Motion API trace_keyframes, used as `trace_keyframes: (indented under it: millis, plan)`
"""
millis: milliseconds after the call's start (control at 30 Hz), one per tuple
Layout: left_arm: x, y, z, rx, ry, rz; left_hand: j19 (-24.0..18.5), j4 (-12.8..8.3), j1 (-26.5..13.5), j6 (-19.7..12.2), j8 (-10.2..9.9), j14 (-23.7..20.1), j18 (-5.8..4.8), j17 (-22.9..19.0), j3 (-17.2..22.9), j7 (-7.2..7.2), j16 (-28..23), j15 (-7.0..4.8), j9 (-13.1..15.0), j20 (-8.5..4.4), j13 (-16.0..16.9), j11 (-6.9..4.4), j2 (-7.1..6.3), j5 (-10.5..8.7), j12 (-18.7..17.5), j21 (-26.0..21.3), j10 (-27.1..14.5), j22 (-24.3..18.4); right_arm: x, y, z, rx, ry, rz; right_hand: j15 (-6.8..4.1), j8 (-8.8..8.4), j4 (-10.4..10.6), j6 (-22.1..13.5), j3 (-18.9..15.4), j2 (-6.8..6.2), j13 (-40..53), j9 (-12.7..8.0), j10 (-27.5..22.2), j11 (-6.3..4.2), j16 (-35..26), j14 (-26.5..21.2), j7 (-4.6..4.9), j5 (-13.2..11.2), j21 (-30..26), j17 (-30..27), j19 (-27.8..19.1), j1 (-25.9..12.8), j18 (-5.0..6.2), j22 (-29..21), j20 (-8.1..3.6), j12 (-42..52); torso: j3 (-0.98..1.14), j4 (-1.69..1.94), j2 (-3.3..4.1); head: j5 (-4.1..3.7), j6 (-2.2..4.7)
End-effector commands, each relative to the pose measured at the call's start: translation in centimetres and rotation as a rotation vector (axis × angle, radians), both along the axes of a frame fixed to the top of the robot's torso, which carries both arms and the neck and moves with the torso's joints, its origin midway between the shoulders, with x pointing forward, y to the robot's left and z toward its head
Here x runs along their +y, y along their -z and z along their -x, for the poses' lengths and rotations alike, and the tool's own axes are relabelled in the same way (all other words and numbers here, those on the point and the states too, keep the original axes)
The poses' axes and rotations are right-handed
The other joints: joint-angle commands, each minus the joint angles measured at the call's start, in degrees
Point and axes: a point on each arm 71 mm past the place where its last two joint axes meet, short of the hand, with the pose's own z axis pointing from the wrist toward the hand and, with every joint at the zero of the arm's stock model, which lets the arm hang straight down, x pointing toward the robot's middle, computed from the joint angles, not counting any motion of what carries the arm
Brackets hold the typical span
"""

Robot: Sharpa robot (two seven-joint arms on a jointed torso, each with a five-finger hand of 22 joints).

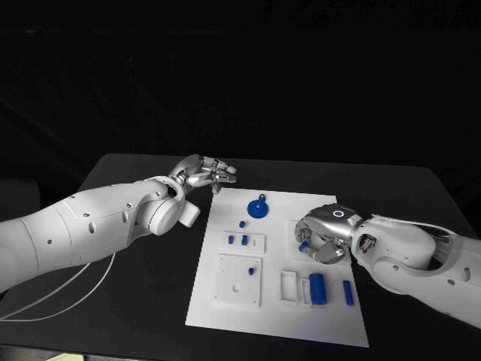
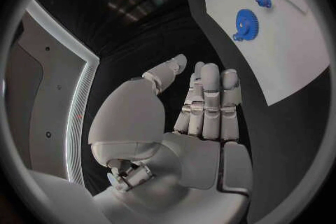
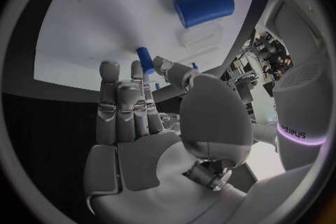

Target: Assemble the parts on the task board

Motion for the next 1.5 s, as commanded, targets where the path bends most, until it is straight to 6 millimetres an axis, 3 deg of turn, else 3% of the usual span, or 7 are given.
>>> trace_keyframes:
  millis: [33,767,1067,1267,1500]
  plan:
    - [-0.2,0.0,0.0,0.003,0.012,0.01,-0.1,0.0,-0.1,-0.2,0.3,0.3,2.5,0.1,-0.3,0.18,-0.3,0.15,-0.1,-0.6,-0.1,-0.11,0.38,0.04,0.0,-0.3,-0.3,0.0,0.2,0.1,0.1,-0.024,-0.013,0.031,-0.65,0.59,-0.3,0.8,0.8,0.42,0.5,0.2,0.9,-0.11,0.3,-0.1,-0.25,-0.3,0.3,0.1,0.0,1.1,2.74,1.2,-0.06,0.5,0.03,0.01,0.02,0.0,-0.15]
    - [-0.1,0.0,0.0,0.007,0.008,0.007,-0.1,0.1,-0.1,-0.4,0.3,0.3,2.5,0.1,-0.4,0.22,-0.3,0.17,-0.2,-0.59,-0.1,-0.08,0.48,0.08,0.0,-0.3,-0.4,0.1,0.6,-0.4,0.8,-0.092,-0.031,0.006,-1.31,1.53,-1.0,2.2,3.5,0.51,2.1,1.2,2.4,-0.79,0.4,-0.2,-0.9,-0.3,0.9,0.1,0.0,1.9,2.74,1.2,0.05,1.3,0.05,0.06,0.01,0.29,-0.55]
    - [-0.1,0.0,0.0,0.006,0.007,0.007,0.0,0.0,-0.1,-0.5,0.3,0.3,2.51,0.2,-0.4,0.23,-0.3,0.18,-0.2,-0.58,-0.1,-0.08,0.5,0.11,0.0,-0.3,-0.4,0.1,1.1,-3.5,1.1,-0.153,-0.045,-0.051,-1.4,1.68,-0.9,2.4,3.8,0.23,2.4,1.5,2.5,-0.89,0.4,-0.2,-1.0,-0.3,1.0,0.1,0.0,1.9,2.74,1.1,0.03,1.4,0.02,-0.05,-0.01,0.41,-0.5]
    - [-0.2,0.0,0.0,0.006,0.009,0.008,0.0,0.0,-0.1,-0.5,0.3,0.3,2.51,0.2,-0.4,0.24,-0.3,0.18,-0.2,-0.58,-0.1,-0.07,0.51,0.12,0.0,-0.3,-0.4,0.1,2.2,-4.5,1.6,-0.165,-0.076,-0.079,-1.42,1.72,-0.9,2.5,3.9,0.16,2.5,1.6,2.6,-0.91,0.4,-0.2,-1.03,-0.3,1.0,0.1,0.0,1.9,2.74,1.1,0.02,1.4,0.05,-0.01,0.0,0.52,-0.47]
    - [-0.2,0.0,0.0,0.004,0.007,0.008,0.0,0.0,-0.1,-0.5,0.3,0.3,2.52,0.2,-0.4,0.24,-0.3,0.19,-0.2,-0.57,-0.1,-0.07,0.52,0.14,0.0,-0.3,-0.4,0.1,5.6,-4.7,2.3,-0.143,-0.15,-0.121,-1.43,1.73,-0.9,2.5,3.9,0.17,2.6,1.6,2.6,-0.92,0.4,-0.2,-1.04,-0.3,1.0,0.1,0.0,1.9,2.74,1.1,0.01,1.4,0.0,-0.04,0.01,0.97,-0.62]
